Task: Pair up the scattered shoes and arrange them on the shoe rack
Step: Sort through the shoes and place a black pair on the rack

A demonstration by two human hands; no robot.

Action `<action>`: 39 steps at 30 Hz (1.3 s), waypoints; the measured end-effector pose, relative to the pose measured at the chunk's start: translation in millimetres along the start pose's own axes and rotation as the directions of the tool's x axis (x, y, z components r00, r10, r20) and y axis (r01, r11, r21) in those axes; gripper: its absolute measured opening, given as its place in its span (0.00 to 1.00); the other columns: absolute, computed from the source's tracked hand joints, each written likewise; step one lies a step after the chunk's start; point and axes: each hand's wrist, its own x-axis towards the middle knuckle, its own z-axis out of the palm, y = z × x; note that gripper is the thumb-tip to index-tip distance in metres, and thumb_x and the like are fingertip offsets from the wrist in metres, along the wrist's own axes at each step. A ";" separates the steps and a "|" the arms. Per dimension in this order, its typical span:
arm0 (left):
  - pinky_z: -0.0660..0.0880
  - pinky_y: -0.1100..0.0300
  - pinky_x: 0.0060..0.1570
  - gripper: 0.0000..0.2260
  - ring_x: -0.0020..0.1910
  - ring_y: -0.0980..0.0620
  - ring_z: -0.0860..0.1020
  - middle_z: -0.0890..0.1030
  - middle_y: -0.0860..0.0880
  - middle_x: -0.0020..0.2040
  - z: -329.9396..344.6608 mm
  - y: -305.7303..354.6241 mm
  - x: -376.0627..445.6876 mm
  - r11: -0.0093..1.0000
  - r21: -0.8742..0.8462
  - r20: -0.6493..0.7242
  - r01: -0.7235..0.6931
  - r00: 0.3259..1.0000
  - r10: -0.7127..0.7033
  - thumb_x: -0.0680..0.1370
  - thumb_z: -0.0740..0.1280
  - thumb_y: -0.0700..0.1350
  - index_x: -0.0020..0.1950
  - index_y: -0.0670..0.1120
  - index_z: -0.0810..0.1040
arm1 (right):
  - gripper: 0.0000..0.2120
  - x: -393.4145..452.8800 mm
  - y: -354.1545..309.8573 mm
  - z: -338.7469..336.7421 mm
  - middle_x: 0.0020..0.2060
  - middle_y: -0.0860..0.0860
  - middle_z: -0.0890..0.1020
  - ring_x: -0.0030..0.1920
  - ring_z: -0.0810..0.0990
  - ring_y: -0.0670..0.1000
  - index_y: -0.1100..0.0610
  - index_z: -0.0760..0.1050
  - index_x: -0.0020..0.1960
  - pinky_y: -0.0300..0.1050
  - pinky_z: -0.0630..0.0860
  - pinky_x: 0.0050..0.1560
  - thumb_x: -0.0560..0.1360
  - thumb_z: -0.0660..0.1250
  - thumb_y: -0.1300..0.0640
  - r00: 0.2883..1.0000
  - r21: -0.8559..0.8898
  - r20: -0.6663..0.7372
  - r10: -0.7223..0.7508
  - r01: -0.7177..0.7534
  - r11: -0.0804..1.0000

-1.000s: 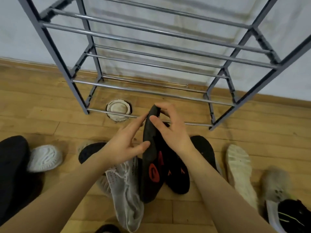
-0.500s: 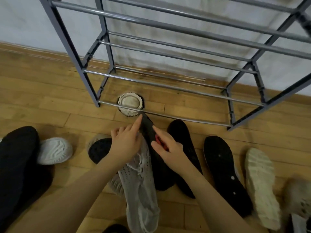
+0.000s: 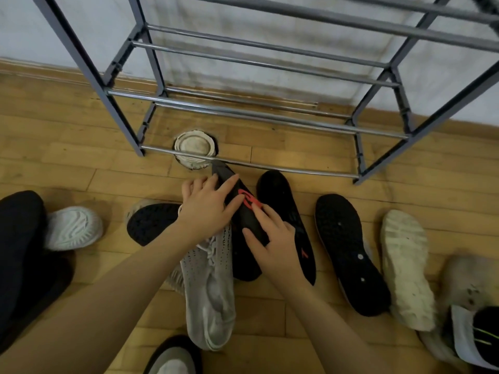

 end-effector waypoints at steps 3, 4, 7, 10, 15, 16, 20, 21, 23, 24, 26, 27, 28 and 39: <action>0.51 0.47 0.65 0.29 0.69 0.42 0.61 0.67 0.47 0.71 -4.4 12.3 -6.9 0.996 -0.091 -0.095 -0.009 0.995 0.001 0.73 0.40 0.66 0.73 0.62 0.57 | 0.22 -3.5 0.2 -20.5 0.65 0.55 0.74 0.64 0.69 0.47 0.55 0.72 0.67 0.39 0.55 0.60 0.75 0.61 0.48 0.969 -0.165 -0.174 -0.176 0.147 0.975; 0.51 0.47 0.65 0.28 0.70 0.42 0.60 0.67 0.47 0.71 -6.7 19.3 -8.6 0.993 -0.114 -0.120 -0.023 0.993 0.009 0.74 0.40 0.66 0.73 0.62 0.57 | 0.21 -5.5 1.0 -29.3 0.64 0.55 0.75 0.63 0.70 0.48 0.56 0.73 0.66 0.41 0.57 0.60 0.75 0.62 0.50 0.949 -0.221 -0.211 -0.235 0.187 0.957; 0.51 0.48 0.64 0.26 0.70 0.44 0.60 0.69 0.47 0.70 -13.4 43.6 -10.4 0.984 -0.159 -0.179 -0.083 0.982 0.054 0.76 0.43 0.64 0.73 0.61 0.58 | 0.22 -13.0 5.2 -58.0 0.63 0.53 0.76 0.62 0.73 0.48 0.55 0.72 0.67 0.47 0.62 0.60 0.74 0.66 0.51 0.910 -0.353 -0.239 -0.338 0.243 0.904; 0.50 0.52 0.62 0.25 0.70 0.46 0.61 0.73 0.50 0.67 -7.8 64.7 -11.3 0.968 -0.194 -0.192 -0.161 0.974 0.124 0.77 0.44 0.62 0.72 0.58 0.62 | 0.25 -28.1 17.2 -78.0 0.62 0.52 0.77 0.61 0.75 0.48 0.55 0.71 0.68 0.48 0.63 0.59 0.72 0.68 0.52 0.906 -0.424 -0.229 -0.356 0.236 0.874; 0.54 0.45 0.64 0.24 0.70 0.42 0.62 0.69 0.45 0.70 23.6 82.9 -19.3 0.972 -0.021 -0.048 -0.233 0.972 0.232 0.78 0.45 0.60 0.73 0.57 0.60 | 0.30 -55.9 55.1 -81.0 0.65 0.49 0.74 0.63 0.72 0.50 0.51 0.62 0.73 0.47 0.58 0.61 0.73 0.62 0.43 0.994 -0.481 -0.012 -0.107 0.088 0.872; 0.56 0.42 0.64 0.23 0.70 0.39 0.63 0.69 0.43 0.70 28.4 83.3 -24.0 0.968 0.048 -0.042 -0.248 0.967 0.250 0.79 0.46 0.59 0.73 0.56 0.61 | 0.31 -60.5 61.4 -78.2 0.66 0.49 0.73 0.64 0.71 0.52 0.49 0.60 0.73 0.48 0.57 0.62 0.74 0.60 0.41 0.998 -0.481 0.037 -0.043 0.056 0.875; 0.56 0.42 0.64 0.22 0.69 0.36 0.65 0.68 0.40 0.70 33.1 82.5 -39.1 0.962 0.191 -0.125 -0.193 0.968 0.218 0.79 0.54 0.56 0.69 0.49 0.69 | 0.30 -62.3 69.5 -66.2 0.74 0.50 0.58 0.72 0.59 0.56 0.38 0.49 0.75 0.52 0.51 0.68 0.75 0.51 0.34 0.990 -0.394 0.089 0.107 -0.064 0.917; 0.56 0.42 0.64 0.21 0.68 0.37 0.66 0.69 0.40 0.70 33.2 80.6 -40.7 0.960 0.207 -0.125 -0.188 0.968 0.216 0.79 0.54 0.56 0.67 0.47 0.72 | 0.30 -61.1 69.6 -62.2 0.76 0.51 0.53 0.73 0.55 0.56 0.37 0.46 0.75 0.54 0.50 0.69 0.75 0.49 0.33 0.987 -0.372 0.089 0.130 -0.088 0.924; 0.56 0.42 0.65 0.23 0.67 0.38 0.68 0.73 0.41 0.67 33.8 73.3 -41.5 0.953 0.232 -0.069 -0.195 0.974 0.216 0.79 0.52 0.56 0.64 0.44 0.75 | 0.31 -60.0 68.4 -53.6 0.77 0.52 0.49 0.75 0.53 0.56 0.35 0.41 0.74 0.56 0.49 0.70 0.75 0.47 0.32 0.985 -0.365 0.078 0.154 -0.115 0.924; 0.55 0.42 0.65 0.24 0.67 0.39 0.69 0.74 0.42 0.66 35.0 68.6 -41.9 0.947 0.250 -0.028 -0.203 0.976 0.217 0.79 0.51 0.56 0.64 0.43 0.75 | 0.31 -60.1 67.4 -48.1 0.77 0.53 0.50 0.74 0.55 0.56 0.35 0.39 0.74 0.56 0.51 0.70 0.75 0.46 0.32 0.984 -0.379 0.082 0.160 -0.118 0.918; 0.54 0.42 0.66 0.24 0.66 0.40 0.70 0.76 0.42 0.64 38.4 60.6 -42.6 0.934 0.273 0.031 -0.228 0.973 0.229 0.79 0.50 0.56 0.66 0.45 0.74 | 0.30 -61.2 65.5 -37.4 0.76 0.54 0.55 0.72 0.62 0.56 0.36 0.40 0.74 0.55 0.54 0.69 0.75 0.43 0.33 0.979 -0.404 0.104 0.173 -0.117 0.907; 0.54 0.42 0.66 0.23 0.66 0.40 0.70 0.76 0.43 0.64 39.2 58.6 -42.2 0.931 0.275 0.045 -0.239 0.971 0.236 0.79 0.51 0.56 0.66 0.46 0.74 | 0.29 -61.3 64.1 -33.8 0.75 0.54 0.57 0.71 0.64 0.56 0.36 0.42 0.75 0.55 0.54 0.68 0.75 0.42 0.33 0.978 -0.401 0.101 0.183 -0.129 0.907; 0.54 0.42 0.66 0.23 0.65 0.40 0.71 0.77 0.43 0.63 39.3 57.5 -41.0 0.931 0.268 0.051 -0.246 0.969 0.241 0.79 0.51 0.56 0.66 0.46 0.74 | 0.29 -60.7 62.7 -31.5 0.75 0.54 0.59 0.70 0.64 0.56 0.37 0.45 0.75 0.55 0.55 0.68 0.75 0.43 0.34 0.978 -0.394 0.080 0.194 -0.147 0.907; 0.56 0.41 0.66 0.25 0.72 0.38 0.58 0.59 0.41 0.75 -1.7 19.6 -72.9 0.998 0.020 -0.260 -0.056 0.964 0.059 0.78 0.55 0.56 0.73 0.49 0.63 | 0.26 -22.7 2.0 -16.4 0.71 0.48 0.66 0.68 0.63 0.49 0.44 0.58 0.74 0.47 0.53 0.65 0.78 0.46 0.40 1.000 -0.213 0.002 0.019 -0.018 0.977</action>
